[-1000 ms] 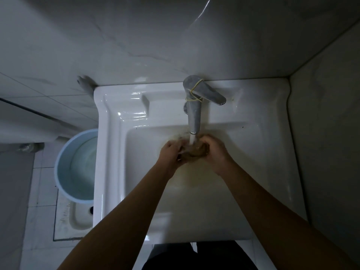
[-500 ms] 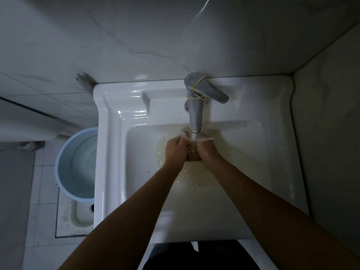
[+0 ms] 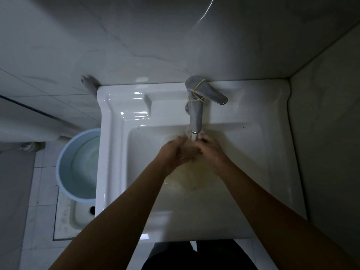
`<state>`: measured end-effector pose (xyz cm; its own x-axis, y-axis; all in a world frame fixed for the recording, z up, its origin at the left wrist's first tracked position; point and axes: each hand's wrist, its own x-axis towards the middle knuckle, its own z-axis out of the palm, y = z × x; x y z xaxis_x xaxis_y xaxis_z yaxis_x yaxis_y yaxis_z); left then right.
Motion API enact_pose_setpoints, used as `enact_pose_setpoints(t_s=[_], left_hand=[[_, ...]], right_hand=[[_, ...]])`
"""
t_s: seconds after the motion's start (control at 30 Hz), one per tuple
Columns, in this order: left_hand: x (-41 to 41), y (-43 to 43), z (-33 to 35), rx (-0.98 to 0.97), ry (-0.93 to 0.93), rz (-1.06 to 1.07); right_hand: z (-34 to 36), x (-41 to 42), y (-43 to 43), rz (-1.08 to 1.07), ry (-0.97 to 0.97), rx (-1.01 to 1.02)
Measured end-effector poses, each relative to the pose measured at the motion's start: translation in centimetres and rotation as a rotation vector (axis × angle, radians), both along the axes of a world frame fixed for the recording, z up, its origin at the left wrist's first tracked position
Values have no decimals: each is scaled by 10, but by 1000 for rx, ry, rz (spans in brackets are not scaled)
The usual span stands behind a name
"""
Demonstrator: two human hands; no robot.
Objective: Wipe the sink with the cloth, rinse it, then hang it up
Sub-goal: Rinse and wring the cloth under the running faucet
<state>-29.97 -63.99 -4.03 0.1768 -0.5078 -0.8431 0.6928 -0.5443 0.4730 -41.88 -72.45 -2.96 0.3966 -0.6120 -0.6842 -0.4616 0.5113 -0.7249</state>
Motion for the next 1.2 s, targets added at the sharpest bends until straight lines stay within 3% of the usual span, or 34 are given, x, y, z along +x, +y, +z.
enact_pose_setpoints(t_s=[0.17,0.3,0.37,0.47,0.53,0.6,0.7,0.8,0.87,1.07,1.2], left_hand=[[-4,-1,8,-45,-169,46],[-8,1,9,-59,-277,51],[-5,4,5,-65,-397,-30],[1,5,-4,-39,-536,-84],[1,4,-12,8,-653,-137],[1,4,-13,102,-556,2],[-2,2,-10,133,-257,158],[-3,-3,4,94,7,268],[-4,-4,7,63,65,246],[-8,-10,0,-64,52,65],[-4,-9,-10,82,-336,13]], right_hand=[[-8,-11,-5,-183,6,85],[-10,-9,-6,-8,34,100],[-11,-9,-9,101,90,-21],[-11,-11,-9,59,32,-64],[-10,-10,-7,-15,-43,19],[-7,-8,-5,-86,-90,143],[-2,-7,-7,-139,-135,296],[-3,-4,-12,-129,-46,237],[-9,-3,-15,-159,68,164],[-25,2,-9,-280,58,327],[-22,4,-11,-288,-33,340]])
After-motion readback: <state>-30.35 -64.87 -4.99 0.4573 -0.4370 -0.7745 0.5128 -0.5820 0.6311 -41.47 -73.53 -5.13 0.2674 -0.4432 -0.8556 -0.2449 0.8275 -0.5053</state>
